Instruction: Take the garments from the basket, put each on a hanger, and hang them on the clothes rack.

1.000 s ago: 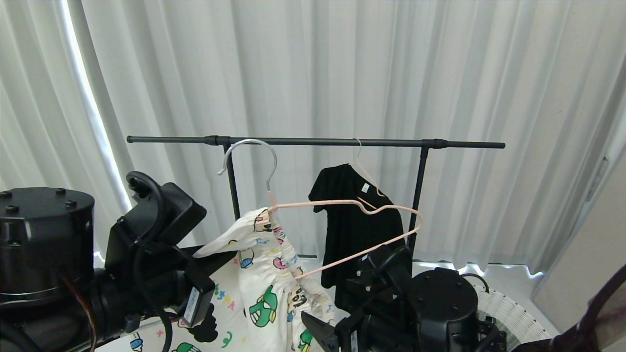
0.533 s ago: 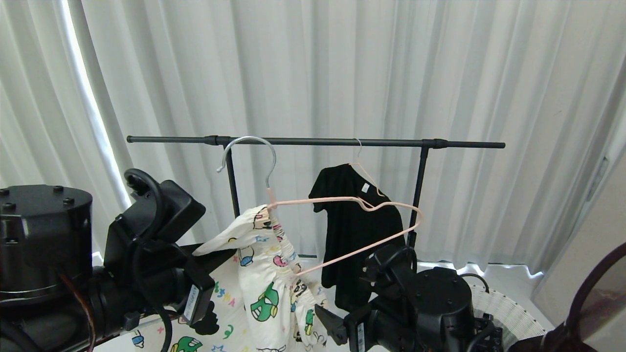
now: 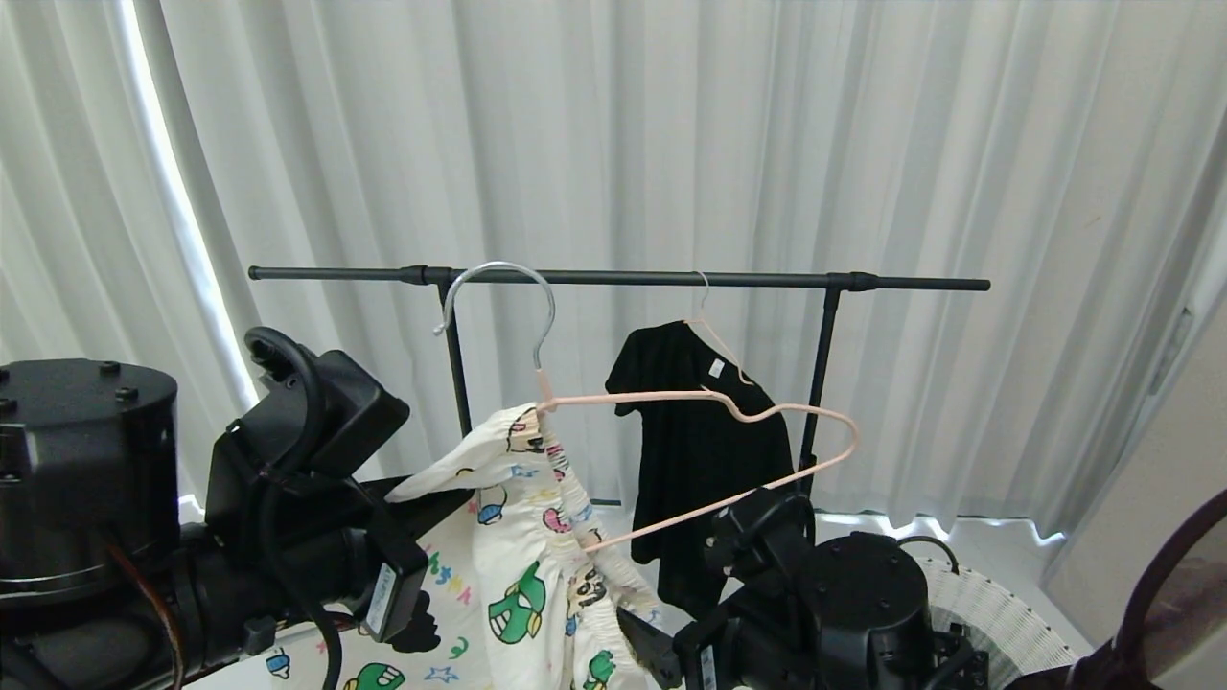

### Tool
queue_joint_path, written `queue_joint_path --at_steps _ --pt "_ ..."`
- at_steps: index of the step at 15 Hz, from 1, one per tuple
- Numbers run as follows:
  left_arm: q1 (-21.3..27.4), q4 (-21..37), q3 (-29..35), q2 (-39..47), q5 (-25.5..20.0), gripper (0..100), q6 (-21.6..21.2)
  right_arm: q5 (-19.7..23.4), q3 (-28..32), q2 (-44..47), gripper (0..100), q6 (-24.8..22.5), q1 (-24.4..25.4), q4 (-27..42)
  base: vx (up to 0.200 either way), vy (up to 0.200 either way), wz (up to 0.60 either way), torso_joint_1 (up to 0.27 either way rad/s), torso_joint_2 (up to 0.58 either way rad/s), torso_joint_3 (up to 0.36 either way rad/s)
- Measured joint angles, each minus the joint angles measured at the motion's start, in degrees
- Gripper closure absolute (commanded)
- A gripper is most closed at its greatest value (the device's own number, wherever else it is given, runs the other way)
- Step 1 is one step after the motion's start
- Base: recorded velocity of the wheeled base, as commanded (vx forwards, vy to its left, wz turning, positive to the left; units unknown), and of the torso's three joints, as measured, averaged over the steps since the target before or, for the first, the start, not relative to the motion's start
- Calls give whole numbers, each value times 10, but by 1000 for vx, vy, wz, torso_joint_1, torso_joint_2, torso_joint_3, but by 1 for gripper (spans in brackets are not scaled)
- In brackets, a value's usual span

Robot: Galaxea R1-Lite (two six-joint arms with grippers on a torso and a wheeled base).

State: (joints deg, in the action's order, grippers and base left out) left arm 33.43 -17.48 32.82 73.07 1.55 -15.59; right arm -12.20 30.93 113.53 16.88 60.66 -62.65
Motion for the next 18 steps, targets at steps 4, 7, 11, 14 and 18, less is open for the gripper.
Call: queue_joint_path --at_steps 4,7,11,14,18 --pt "-22 0 0 -3 2 100 -1 -60 -27 11 0 -15 -30 -1 0 0 0 0 0 0" --pt "-34 1 -16 -5 18 100 -5 -81 -39 8 0 -35 -92 -4 0 0 0 0 0 0" --pt "-36 0 -58 -6 43 100 -12 -80 -39 -12 0 -76 -171 -5 0 0 0 0 0 0" --pt "-36 -2 -110 -18 44 100 -27 -49 -39 -37 0 -99 -195 -4 0 0 0 0 0 0" --pt "-36 -1 -143 -16 54 100 -83 -8 -36 -78 0 -142 -200 -3 0 0 0 0 0 0"
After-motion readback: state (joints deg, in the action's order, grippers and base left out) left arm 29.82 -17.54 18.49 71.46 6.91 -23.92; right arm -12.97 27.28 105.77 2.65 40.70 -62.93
